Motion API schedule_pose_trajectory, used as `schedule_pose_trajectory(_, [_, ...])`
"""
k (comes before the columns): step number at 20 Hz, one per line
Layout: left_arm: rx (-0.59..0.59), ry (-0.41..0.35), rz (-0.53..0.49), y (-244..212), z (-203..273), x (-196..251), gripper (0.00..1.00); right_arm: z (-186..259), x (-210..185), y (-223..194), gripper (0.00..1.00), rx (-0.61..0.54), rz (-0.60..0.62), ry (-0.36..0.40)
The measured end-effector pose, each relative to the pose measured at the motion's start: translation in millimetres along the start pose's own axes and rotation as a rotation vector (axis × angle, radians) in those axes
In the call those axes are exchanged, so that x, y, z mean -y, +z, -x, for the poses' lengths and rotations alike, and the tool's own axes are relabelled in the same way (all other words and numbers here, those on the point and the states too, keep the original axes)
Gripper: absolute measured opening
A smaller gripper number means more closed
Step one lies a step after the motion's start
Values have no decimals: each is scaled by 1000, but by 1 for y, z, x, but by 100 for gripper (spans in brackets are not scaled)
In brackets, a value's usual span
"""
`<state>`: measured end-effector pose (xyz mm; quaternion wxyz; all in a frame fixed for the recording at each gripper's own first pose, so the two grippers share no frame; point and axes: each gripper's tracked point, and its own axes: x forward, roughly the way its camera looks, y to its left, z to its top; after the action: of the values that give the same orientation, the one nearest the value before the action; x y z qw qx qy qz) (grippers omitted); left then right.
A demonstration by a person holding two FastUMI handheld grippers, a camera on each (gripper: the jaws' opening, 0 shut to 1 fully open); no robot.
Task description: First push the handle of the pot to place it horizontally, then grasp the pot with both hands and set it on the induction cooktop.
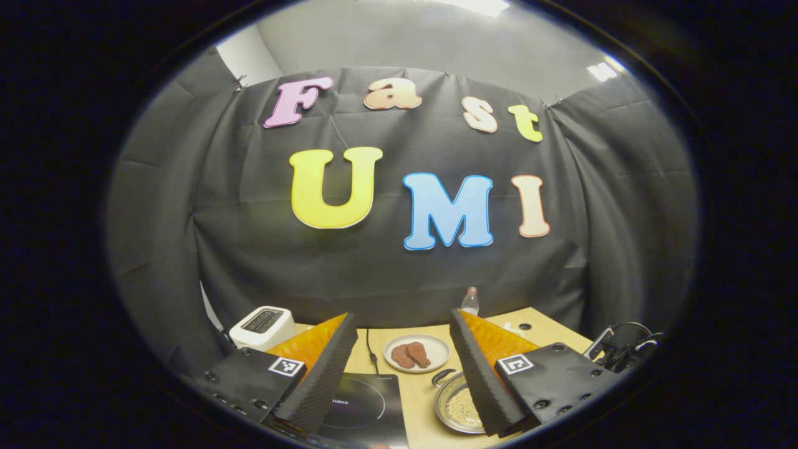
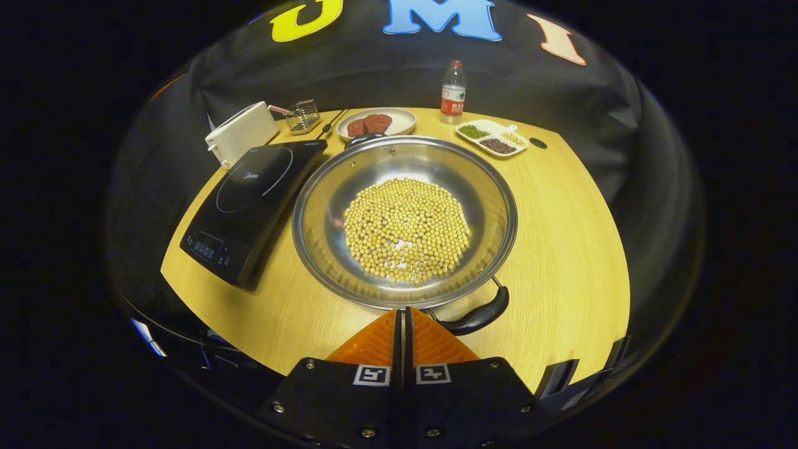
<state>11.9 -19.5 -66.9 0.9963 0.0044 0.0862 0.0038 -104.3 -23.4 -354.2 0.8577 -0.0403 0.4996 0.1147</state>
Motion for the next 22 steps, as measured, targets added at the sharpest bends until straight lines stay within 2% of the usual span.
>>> schedule_pose_trajectory(8, [-14, 21, 1, -5, -4, -7, 95, -18, 10, -14, 1, -79, -16, -29])
schedule_pose_trajectory(12, [-20, 28, -4, -7, -6, -10, 95, -21, 9, -16, 0, -96, -43, -19])
schedule_pose_trajectory(22, [-24, 23, -16, -6, -12, -4, 95, -25, 46, -13, 0, -99, -66, -120])
